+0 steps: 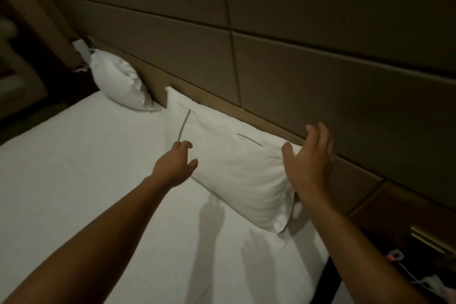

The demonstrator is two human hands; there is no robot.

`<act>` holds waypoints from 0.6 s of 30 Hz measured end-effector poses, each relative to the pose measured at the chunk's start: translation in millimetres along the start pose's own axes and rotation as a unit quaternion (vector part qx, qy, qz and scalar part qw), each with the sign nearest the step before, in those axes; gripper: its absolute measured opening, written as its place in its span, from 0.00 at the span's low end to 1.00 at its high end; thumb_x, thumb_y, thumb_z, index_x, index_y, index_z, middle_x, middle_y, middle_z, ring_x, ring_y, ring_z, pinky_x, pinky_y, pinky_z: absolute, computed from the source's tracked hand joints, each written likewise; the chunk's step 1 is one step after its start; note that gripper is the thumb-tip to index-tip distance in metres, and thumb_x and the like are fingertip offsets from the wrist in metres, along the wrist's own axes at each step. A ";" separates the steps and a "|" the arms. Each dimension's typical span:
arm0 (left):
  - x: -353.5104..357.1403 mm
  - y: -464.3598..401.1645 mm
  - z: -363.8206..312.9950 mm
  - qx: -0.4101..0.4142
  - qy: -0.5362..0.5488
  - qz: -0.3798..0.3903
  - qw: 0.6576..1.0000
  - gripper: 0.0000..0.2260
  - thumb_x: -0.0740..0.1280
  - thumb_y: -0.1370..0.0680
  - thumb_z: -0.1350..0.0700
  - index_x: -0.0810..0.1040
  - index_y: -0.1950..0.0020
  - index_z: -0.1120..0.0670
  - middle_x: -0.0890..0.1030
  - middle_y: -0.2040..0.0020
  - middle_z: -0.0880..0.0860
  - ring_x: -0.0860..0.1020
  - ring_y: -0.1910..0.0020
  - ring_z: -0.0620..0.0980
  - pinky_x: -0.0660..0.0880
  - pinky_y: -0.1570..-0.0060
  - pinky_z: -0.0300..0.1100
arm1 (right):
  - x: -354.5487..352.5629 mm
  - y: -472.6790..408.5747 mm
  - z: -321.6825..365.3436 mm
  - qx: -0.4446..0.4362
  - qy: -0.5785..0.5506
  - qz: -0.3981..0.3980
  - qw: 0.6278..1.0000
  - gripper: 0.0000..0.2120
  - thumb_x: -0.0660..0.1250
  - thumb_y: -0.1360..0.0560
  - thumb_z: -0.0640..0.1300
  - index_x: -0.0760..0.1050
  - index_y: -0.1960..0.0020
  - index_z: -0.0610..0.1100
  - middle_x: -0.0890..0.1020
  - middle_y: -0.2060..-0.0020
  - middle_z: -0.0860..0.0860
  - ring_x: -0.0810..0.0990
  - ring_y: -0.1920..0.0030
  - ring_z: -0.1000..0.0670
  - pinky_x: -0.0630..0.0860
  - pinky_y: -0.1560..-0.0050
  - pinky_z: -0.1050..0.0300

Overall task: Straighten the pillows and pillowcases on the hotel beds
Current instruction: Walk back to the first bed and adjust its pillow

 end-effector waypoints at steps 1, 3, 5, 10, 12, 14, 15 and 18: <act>-15.0 25.8 22.0 -0.021 -0.004 0.000 1.000 0.24 0.65 0.21 0.45 0.66 0.28 0.53 0.67 0.27 0.55 0.79 0.43 0.57 0.74 0.48 0.49 | -5.8 11.1 26.9 -0.033 -0.003 0.020 0.999 0.30 0.68 0.24 0.53 0.65 0.26 0.44 0.62 0.23 0.44 0.61 0.24 0.41 0.63 0.27 0.41; -52.4 70.2 62.0 -0.071 -0.009 -0.010 0.997 0.28 0.66 0.22 0.46 0.64 0.25 0.55 0.62 0.24 0.58 0.76 0.36 0.60 0.74 0.42 0.50 | -9.7 45.7 91.3 -0.116 -0.029 0.063 0.991 0.29 0.67 0.24 0.52 0.66 0.26 0.44 0.62 0.23 0.44 0.62 0.24 0.41 0.64 0.27 0.42; -100.0 117.2 90.1 -0.115 0.001 -0.033 0.993 0.30 0.67 0.22 0.46 0.63 0.23 0.56 0.58 0.21 0.59 0.71 0.30 0.62 0.70 0.34 0.53 | -7.9 98.1 167.8 -0.197 -0.058 0.107 0.973 0.30 0.67 0.24 0.52 0.65 0.26 0.44 0.62 0.22 0.44 0.61 0.24 0.41 0.62 0.26 0.42; -229.5 263.5 138.1 -0.137 -0.057 -0.212 0.966 0.26 0.65 0.22 0.42 0.68 0.26 0.49 0.64 0.22 0.54 0.67 0.26 0.57 0.67 0.30 0.57 | -26.2 256.3 343.2 -0.364 -0.127 0.188 0.904 0.31 0.64 0.23 0.58 0.61 0.23 0.48 0.57 0.20 0.47 0.56 0.21 0.44 0.61 0.25 0.43; -265.0 341.4 178.4 -0.193 -0.084 -0.262 0.942 0.25 0.65 0.22 0.41 0.68 0.27 0.48 0.65 0.22 0.53 0.63 0.24 0.55 0.61 0.27 0.61 | -46.5 320.3 392.3 -0.412 -0.161 0.195 0.876 0.31 0.63 0.23 0.58 0.62 0.24 0.49 0.59 0.20 0.48 0.58 0.21 0.44 0.62 0.26 0.43; -288.5 432.7 221.5 -0.247 -0.089 -0.297 0.918 0.25 0.64 0.22 0.41 0.69 0.27 0.47 0.65 0.22 0.53 0.62 0.23 0.55 0.59 0.26 0.63 | -67.2 390.9 430.7 -0.447 -0.189 0.208 0.849 0.29 0.64 0.23 0.57 0.64 0.24 0.49 0.60 0.21 0.48 0.59 0.22 0.44 0.63 0.26 0.43; -296.6 481.9 241.1 -0.267 -0.088 -0.310 0.908 0.26 0.64 0.22 0.40 0.68 0.26 0.47 0.65 0.22 0.52 0.61 0.22 0.55 0.59 0.26 0.64 | -76.3 430.9 447.4 -0.463 -0.199 0.218 0.836 0.29 0.65 0.23 0.56 0.64 0.25 0.50 0.61 0.21 0.48 0.59 0.22 0.45 0.63 0.26 0.42; -311.2 625.4 288.5 -0.321 -0.106 -0.330 0.881 0.31 0.60 0.22 0.35 0.62 0.22 0.46 0.60 0.19 0.52 0.56 0.20 0.55 0.55 0.25 0.66 | -100.3 554.8 486.4 -0.497 -0.222 0.258 0.798 0.28 0.66 0.23 0.56 0.65 0.25 0.53 0.61 0.21 0.48 0.59 0.22 0.45 0.63 0.27 0.42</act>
Point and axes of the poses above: each hand's wrist, its own y-axis away from the middle knuckle, its own x-axis out of the palm, z = x × y, the point moved 9 cm from there along -y, towards the middle knuckle
